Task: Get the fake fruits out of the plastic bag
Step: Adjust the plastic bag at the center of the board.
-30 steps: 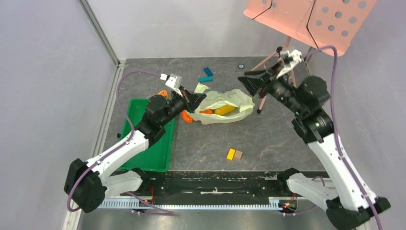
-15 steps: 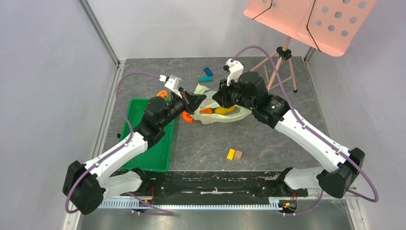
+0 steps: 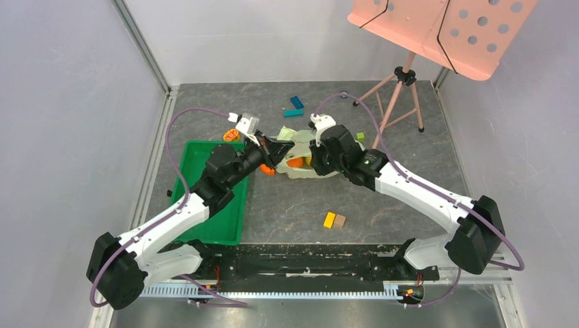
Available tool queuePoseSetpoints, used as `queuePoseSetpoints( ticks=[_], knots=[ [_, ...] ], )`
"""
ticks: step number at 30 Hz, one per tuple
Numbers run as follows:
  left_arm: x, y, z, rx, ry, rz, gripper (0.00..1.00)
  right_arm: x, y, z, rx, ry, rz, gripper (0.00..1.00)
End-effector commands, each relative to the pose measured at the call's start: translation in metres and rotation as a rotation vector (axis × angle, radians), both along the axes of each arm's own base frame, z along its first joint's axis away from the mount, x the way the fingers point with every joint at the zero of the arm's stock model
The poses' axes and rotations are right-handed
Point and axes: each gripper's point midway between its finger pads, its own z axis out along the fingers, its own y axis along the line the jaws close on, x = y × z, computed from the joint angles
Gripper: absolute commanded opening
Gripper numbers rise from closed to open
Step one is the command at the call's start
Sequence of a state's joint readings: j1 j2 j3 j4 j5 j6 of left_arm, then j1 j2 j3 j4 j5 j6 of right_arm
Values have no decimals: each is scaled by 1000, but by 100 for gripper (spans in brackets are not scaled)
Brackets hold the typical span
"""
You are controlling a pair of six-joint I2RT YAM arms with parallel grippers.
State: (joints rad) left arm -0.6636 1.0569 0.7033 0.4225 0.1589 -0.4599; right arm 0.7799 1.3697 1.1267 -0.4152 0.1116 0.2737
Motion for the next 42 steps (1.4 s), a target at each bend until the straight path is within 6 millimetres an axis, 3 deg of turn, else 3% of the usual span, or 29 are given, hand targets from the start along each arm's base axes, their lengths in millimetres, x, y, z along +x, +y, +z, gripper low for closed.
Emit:
queuePoseSetpoints(
  ticks=[1,6,11,18,22,30,37,42],
  knots=[
    [-6,6,16,-47,-49,15,2,3,1,-9,30,-9,-31,13],
    [-11,11,13,-51,-51,19,2,-2,-6,-35,14,13,-52,14],
    [-18,16,13,-62,-54,17,2,7,-14,-49,-17,-15,-109,18],
    [-29,21,2,-66,-31,2,2,19,-8,-52,44,-53,-160,28],
    [-36,23,-5,-70,-15,-10,3,34,-9,-38,72,-113,-225,30],
    [-41,30,-16,-62,-1,6,7,60,-9,16,113,-240,-296,36],
    [-44,33,-22,-55,5,10,14,78,-13,52,137,-310,-305,58],
    [-44,33,-25,-46,10,9,22,82,-5,63,143,-323,-217,74]
  ],
)
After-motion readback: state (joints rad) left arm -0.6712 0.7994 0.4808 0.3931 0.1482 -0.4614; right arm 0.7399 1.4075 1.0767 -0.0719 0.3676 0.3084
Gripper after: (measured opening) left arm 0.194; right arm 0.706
